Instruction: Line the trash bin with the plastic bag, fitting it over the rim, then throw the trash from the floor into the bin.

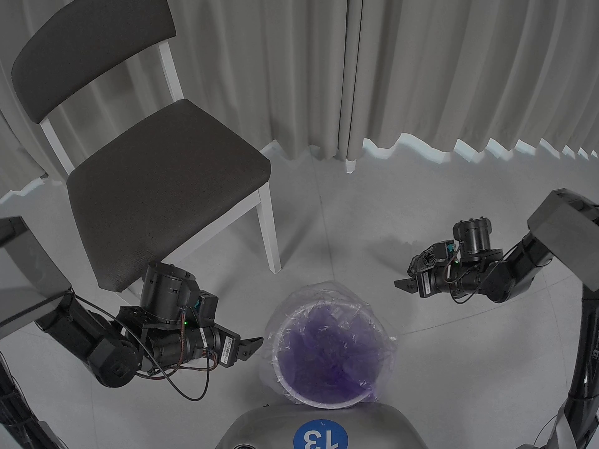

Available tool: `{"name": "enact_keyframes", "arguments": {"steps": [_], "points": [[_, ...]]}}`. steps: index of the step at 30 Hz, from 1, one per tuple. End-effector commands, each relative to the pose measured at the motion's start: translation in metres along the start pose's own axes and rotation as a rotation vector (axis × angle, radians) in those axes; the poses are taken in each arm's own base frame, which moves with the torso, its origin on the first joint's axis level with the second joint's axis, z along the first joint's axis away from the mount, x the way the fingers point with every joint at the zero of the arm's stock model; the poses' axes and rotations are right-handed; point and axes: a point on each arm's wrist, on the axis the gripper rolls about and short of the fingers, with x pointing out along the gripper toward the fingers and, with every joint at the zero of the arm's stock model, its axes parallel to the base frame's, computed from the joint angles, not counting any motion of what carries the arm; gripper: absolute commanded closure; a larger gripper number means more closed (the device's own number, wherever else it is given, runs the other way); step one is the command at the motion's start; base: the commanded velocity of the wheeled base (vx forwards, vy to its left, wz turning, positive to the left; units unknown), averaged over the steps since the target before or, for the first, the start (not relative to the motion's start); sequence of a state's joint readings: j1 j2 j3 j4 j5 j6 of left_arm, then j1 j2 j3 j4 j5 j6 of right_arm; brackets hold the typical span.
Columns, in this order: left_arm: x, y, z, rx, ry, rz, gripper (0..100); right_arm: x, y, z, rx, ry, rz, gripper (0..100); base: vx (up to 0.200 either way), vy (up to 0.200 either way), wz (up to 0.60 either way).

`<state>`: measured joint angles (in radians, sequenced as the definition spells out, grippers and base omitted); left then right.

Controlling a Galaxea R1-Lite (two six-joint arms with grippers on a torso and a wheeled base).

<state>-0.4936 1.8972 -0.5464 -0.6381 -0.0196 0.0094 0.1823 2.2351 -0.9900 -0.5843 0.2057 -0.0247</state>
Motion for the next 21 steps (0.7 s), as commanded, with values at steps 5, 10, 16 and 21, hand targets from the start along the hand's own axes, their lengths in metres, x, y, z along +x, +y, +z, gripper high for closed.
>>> {"name": "enact_keyframes", "arguments": {"steps": [5, 10, 16, 21], "points": [[0.021, -0.001, -0.044, 0.038, 0.164, -0.016, 0, -0.096, 0.017, -0.011, 0.073, -0.192, -0.005, 0, 0.000, 0.000, 0.00], [0.039, -0.002, -0.064, 0.094, 0.163, -0.017, 0, -0.116, 0.021, -0.029, 0.124, -0.262, 0.001, 0, 0.000, 0.000, 0.00], [0.058, 0.000, -0.088, 0.153, 0.089, -0.006, 0, -0.119, 0.022, -0.033, 0.125, -0.300, 0.005, 0, 0.000, 0.000, 0.00], [0.060, 0.000, -0.099, 0.151, 0.106, -0.008, 0, -0.125, 0.023, -0.030, 0.123, -0.317, 0.004, 0, 0.000, 0.000, 0.00]]}}
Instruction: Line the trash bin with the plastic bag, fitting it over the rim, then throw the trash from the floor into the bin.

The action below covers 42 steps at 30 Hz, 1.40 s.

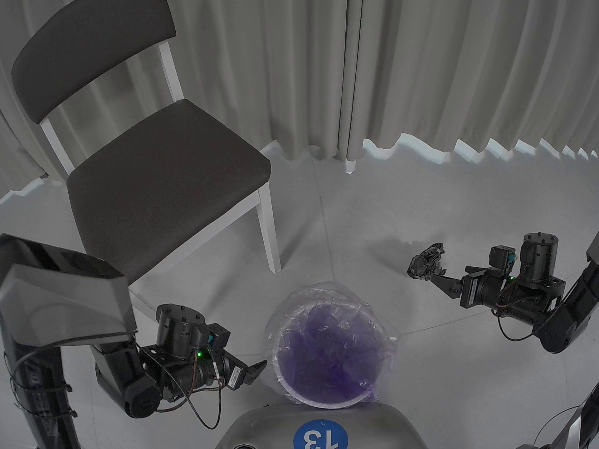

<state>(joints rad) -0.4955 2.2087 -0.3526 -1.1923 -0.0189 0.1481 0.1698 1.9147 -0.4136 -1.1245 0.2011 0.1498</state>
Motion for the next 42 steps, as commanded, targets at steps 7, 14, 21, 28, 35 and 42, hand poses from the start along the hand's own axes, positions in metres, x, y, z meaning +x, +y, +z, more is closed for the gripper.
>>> {"name": "enact_keyframes", "arguments": {"steps": [7, 14, 21, 28, 35, 42], "points": [[0.016, -0.004, -0.045, 0.047, 0.163, -0.022, 0, -0.012, 0.002, 0.001, 0.004, -0.025, -0.021, 0, 0.000, 0.000, 0.00], [0.033, 0.001, -0.047, 0.058, 0.157, -0.014, 0, -0.011, 0.002, 0.001, 0.002, -0.028, -0.037, 0, 0.000, 0.000, 0.00], [0.066, 0.004, -0.037, 0.059, 0.106, -0.009, 0, -0.011, 0.002, 0.001, 0.001, -0.025, -0.038, 0, 0.000, 0.000, 0.00], [0.093, 0.013, -0.012, 0.052, 0.120, 0.006, 0, -0.011, 0.002, -0.001, -0.001, -0.019, -0.039, 0, 0.000, 0.000, 0.00], [0.120, 0.027, 0.027, 0.036, 0.090, 0.048, 0, -0.011, 0.001, 0.000, -0.002, -0.021, -0.041, 0, 0.000, 0.000, 0.00], [0.135, 0.049, 0.058, 0.012, 0.062, 0.115, 0, -0.011, 0.001, 0.000, -0.001, -0.023, -0.043, 0, 0.000, 0.000, 0.00]]}}
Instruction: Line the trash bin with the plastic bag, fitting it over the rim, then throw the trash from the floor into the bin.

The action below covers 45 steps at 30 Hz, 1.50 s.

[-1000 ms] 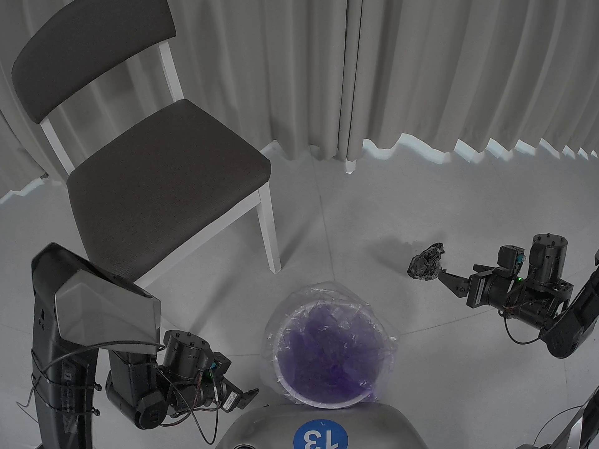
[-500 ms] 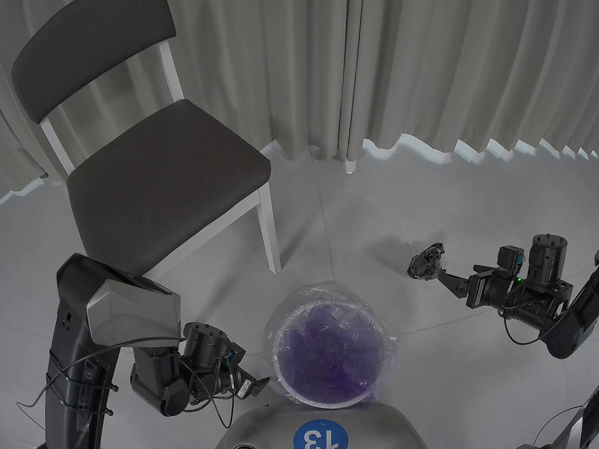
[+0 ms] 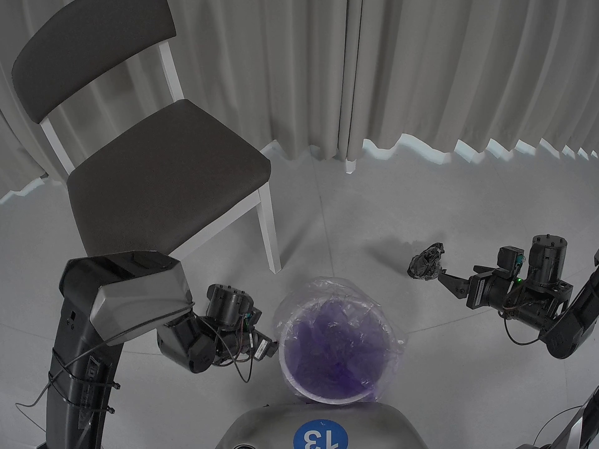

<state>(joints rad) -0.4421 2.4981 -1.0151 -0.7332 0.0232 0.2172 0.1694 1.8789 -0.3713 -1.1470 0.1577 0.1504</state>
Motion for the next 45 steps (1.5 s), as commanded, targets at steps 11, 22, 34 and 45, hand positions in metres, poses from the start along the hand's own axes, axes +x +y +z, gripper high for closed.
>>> {"name": "enact_keyframes", "arguments": {"steps": [11, 22, 34, 45], "points": [[-0.015, 0.027, 0.010, -0.044, 0.028, 0.055, 0, 0.001, -0.001, -0.001, -0.001, 0.004, -0.004, 0, 0.000, 0.000, 0.00], [-0.068, 0.017, 0.054, -0.094, -0.152, 0.038, 0, -0.001, -0.002, 0.002, -0.001, -0.008, -0.006, 0, 0.000, 0.000, 0.00], [-0.022, -0.015, 0.056, -0.048, -0.118, 0.013, 0, -0.003, -0.005, 0.004, -0.001, -0.021, -0.016, 0, 0.000, 0.000, 0.00], [-0.009, -0.010, 0.072, -0.060, -0.128, 0.033, 0, -0.003, -0.007, 0.003, 0.000, -0.017, -0.021, 0, 0.000, 0.000, 0.00]]}}
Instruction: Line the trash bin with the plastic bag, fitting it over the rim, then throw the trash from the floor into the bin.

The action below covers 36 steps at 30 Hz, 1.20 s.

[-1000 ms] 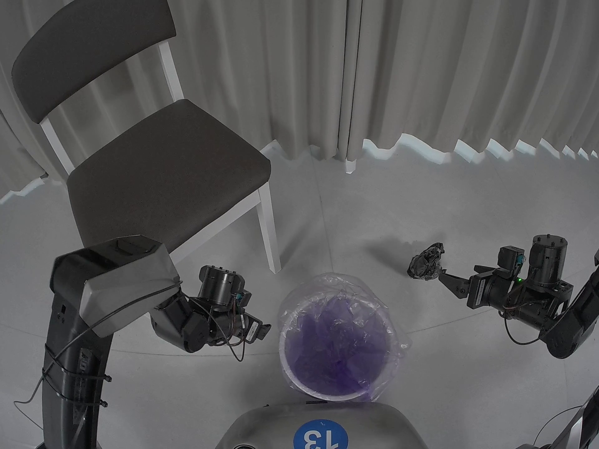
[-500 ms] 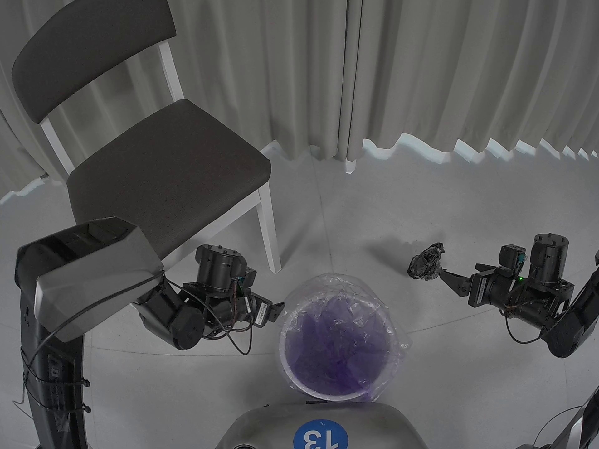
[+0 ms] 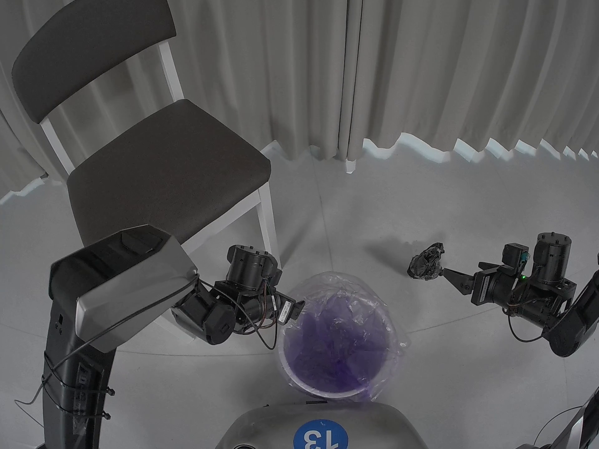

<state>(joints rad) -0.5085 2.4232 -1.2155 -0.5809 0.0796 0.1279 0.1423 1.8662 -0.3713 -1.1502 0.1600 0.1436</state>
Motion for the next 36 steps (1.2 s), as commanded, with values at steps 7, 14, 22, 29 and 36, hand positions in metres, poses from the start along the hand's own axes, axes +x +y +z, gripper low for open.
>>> {"name": "enact_keyframes", "arguments": {"steps": [7, 14, 22, 29, 36], "points": [[0.004, 0.008, 0.000, -0.015, -0.001, 0.016, 0, 0.001, -0.001, -0.001, -0.006, 0.006, -0.001, 0, 0.000, 0.000, 0.00], [-0.006, 0.009, 0.011, -0.020, -0.031, 0.016, 0, 0.000, 0.000, 0.000, -0.006, 0.002, 0.001, 0, 0.000, 0.000, 0.00], [-0.012, 0.007, 0.016, -0.018, -0.035, 0.011, 0, -0.001, 0.000, 0.001, -0.007, -0.002, 0.002, 0, 0.000, 0.000, 0.00], [-0.004, 0.004, 0.007, -0.012, 0.005, 0.005, 0, -0.003, 0.000, 0.000, -0.006, -0.001, 0.000, 0, 0.000, 0.000, 0.00], [0.011, 0.008, -0.007, -0.019, 0.040, 0.013, 0, -0.001, -0.001, -0.002, -0.005, 0.006, -0.001, 0, 0.000, 0.000, 0.00]]}}
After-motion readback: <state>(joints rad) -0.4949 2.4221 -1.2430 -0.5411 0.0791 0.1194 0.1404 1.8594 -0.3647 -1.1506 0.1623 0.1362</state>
